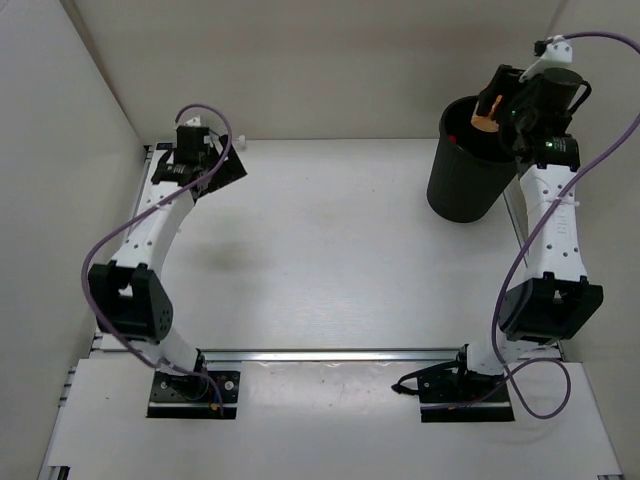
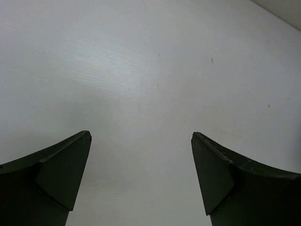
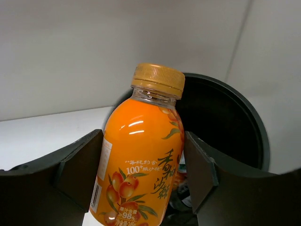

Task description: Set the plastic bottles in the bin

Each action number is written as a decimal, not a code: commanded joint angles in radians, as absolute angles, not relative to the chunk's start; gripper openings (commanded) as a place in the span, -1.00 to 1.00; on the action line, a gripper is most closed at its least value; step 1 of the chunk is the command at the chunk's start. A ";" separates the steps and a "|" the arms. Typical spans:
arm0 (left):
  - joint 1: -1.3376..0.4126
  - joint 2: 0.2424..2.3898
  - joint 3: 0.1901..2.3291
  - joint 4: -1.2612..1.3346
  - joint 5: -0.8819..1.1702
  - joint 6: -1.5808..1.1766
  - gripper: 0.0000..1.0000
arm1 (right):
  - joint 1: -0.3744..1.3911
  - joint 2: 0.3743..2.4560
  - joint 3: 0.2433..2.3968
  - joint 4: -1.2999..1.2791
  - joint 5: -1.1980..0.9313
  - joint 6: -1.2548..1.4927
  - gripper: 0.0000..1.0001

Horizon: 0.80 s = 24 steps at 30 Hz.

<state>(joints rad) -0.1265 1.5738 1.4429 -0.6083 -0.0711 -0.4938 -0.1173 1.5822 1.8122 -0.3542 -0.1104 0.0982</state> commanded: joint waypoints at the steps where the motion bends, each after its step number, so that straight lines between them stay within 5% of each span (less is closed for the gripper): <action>1: -0.101 1.701 1.624 -0.672 -0.156 -0.567 0.97 | -0.172 1.652 1.828 -0.333 -0.135 0.139 -0.44; 8: -0.077 2.086 2.118 -0.811 -0.222 -0.643 0.95 | -0.184 1.690 1.848 -0.315 -0.111 0.138 -0.47; 24: -0.002 2.483 2.474 -0.643 -0.221 -0.915 0.98 | -0.127 1.743 1.954 -0.377 0.026 0.046 -0.47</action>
